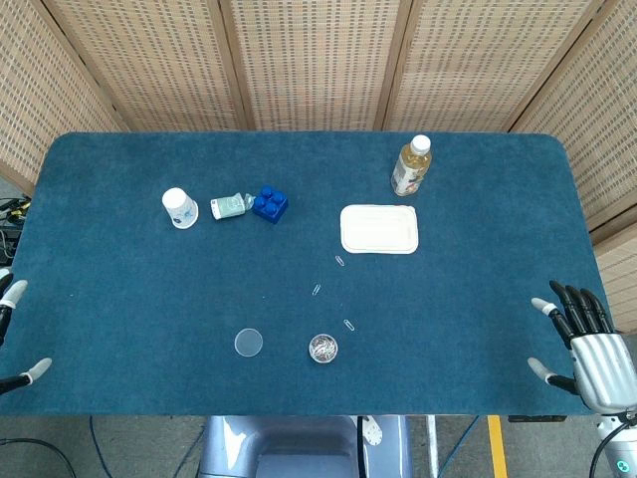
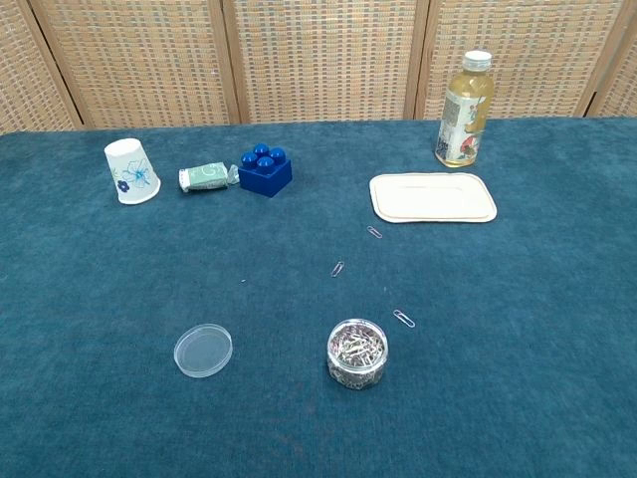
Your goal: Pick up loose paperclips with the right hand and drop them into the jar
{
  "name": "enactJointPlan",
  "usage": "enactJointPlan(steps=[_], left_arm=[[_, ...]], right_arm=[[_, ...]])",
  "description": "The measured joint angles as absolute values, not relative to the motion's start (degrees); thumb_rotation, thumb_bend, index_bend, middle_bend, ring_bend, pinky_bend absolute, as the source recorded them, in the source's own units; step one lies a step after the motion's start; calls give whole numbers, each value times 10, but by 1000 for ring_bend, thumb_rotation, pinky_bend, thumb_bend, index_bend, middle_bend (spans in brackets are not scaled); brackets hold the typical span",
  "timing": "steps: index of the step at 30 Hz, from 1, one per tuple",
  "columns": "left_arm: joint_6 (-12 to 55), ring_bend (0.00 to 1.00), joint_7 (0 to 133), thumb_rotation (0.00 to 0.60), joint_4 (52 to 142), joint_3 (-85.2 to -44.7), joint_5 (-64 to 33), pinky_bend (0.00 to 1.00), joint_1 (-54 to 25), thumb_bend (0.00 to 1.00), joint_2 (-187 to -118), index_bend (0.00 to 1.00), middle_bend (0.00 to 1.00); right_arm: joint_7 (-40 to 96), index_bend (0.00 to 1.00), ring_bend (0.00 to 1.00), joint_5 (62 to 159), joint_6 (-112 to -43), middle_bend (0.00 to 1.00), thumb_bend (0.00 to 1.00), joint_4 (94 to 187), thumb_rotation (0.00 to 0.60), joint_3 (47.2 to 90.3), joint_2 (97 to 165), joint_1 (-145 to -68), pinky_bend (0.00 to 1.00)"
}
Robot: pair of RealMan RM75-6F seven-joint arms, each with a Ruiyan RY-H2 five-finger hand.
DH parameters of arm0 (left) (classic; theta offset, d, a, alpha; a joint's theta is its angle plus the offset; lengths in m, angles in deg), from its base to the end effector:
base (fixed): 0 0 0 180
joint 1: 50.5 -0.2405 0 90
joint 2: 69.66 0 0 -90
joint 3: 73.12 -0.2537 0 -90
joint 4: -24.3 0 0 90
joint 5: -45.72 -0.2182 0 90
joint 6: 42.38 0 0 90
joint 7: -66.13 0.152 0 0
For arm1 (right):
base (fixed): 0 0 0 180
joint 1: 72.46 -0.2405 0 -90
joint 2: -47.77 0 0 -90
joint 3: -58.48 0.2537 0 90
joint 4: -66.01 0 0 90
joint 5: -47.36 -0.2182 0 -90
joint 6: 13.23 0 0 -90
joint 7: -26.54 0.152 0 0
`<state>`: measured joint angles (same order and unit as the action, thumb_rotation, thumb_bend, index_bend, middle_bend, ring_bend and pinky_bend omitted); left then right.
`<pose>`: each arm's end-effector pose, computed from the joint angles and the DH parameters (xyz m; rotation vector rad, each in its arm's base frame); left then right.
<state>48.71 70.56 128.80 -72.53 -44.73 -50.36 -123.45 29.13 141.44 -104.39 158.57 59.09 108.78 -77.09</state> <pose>-0.2819 0.1548 0.1912 -1.3833 -0.8401 -0.8918 -0.2938 -0.1782 0.1674 1.4680 -0.7986 1.0163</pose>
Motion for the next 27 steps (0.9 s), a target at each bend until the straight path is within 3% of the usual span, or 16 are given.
enactJointPlan(steps=[9, 18, 23, 27], left_arm=[[491, 0, 717, 600, 1292, -724, -446, 0, -506, 0, -1238, 0, 0], [463, 0, 744, 600, 1295, -715, -417, 0, -492, 0, -1247, 0, 0], [451, 0, 750, 600, 1293, -709, -398, 0, -486, 0, -1251, 0, 0], [443, 0, 753, 600, 1290, -706, -386, 0, -482, 0, -1254, 0, 0]], right_arm=[[244, 201, 0, 1406, -991, 25, 0, 1593, 600, 597, 1085, -795, 0], [214, 248, 0, 1405, -814, 25, 21, 1627, 600, 617, 1085, -910, 0], [228, 326, 0, 1407, -694, 25, 404, 1619, 600, 628, 1120, -1006, 0], [232, 355, 0, 1415, -643, 25, 568, 1596, 600, 630, 1157, -1059, 0]])
